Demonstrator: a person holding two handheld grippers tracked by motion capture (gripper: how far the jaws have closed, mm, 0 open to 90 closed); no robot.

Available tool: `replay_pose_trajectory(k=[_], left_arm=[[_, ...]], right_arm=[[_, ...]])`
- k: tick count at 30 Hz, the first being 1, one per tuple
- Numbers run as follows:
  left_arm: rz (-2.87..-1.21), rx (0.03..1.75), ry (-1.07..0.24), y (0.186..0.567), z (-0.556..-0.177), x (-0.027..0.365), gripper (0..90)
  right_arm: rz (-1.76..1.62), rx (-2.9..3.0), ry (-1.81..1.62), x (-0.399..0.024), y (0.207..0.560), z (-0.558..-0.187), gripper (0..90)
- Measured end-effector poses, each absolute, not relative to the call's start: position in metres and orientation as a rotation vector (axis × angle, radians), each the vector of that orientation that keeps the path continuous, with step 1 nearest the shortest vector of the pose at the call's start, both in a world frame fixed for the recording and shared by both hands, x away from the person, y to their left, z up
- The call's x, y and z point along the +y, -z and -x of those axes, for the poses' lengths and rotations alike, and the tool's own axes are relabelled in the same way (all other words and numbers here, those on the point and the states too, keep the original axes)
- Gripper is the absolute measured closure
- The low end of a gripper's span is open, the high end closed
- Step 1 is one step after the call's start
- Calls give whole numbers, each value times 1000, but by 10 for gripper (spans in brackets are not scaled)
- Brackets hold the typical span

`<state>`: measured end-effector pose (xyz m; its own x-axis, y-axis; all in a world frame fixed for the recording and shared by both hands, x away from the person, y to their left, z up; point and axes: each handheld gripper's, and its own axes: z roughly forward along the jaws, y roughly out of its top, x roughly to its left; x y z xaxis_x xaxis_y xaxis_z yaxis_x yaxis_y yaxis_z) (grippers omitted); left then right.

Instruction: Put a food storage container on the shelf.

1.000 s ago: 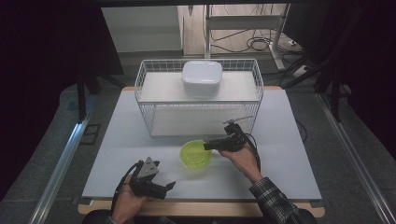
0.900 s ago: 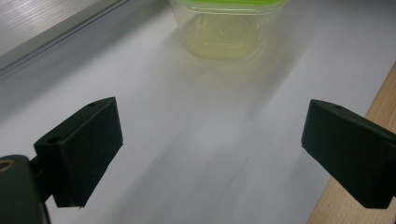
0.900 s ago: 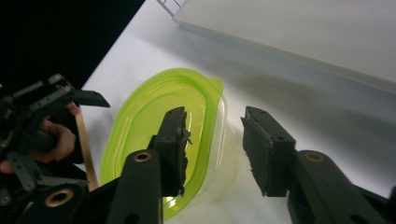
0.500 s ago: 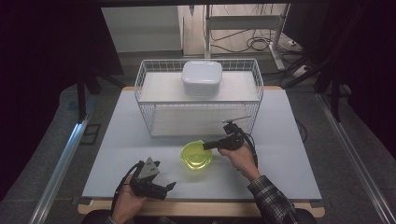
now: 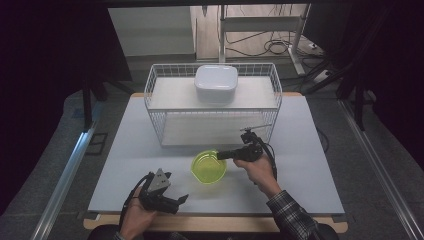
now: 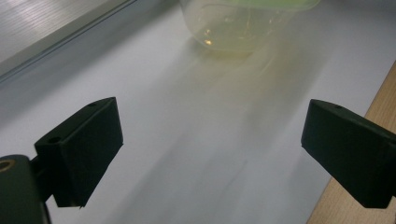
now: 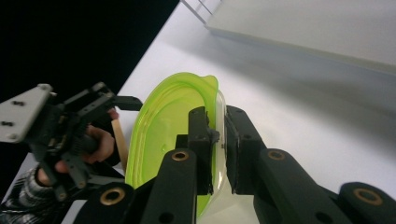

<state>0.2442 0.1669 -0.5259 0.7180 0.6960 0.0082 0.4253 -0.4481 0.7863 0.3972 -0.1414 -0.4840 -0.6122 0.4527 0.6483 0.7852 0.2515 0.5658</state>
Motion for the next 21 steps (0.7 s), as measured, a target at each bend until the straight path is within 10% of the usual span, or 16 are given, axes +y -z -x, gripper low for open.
replay_pose_trajectory(k=[21], left_arm=[[-2088, 852, -423, 525, -245, 169, 32]], right_arm=[[1140, -2130, 1474, -161, 423, -385, 820]])
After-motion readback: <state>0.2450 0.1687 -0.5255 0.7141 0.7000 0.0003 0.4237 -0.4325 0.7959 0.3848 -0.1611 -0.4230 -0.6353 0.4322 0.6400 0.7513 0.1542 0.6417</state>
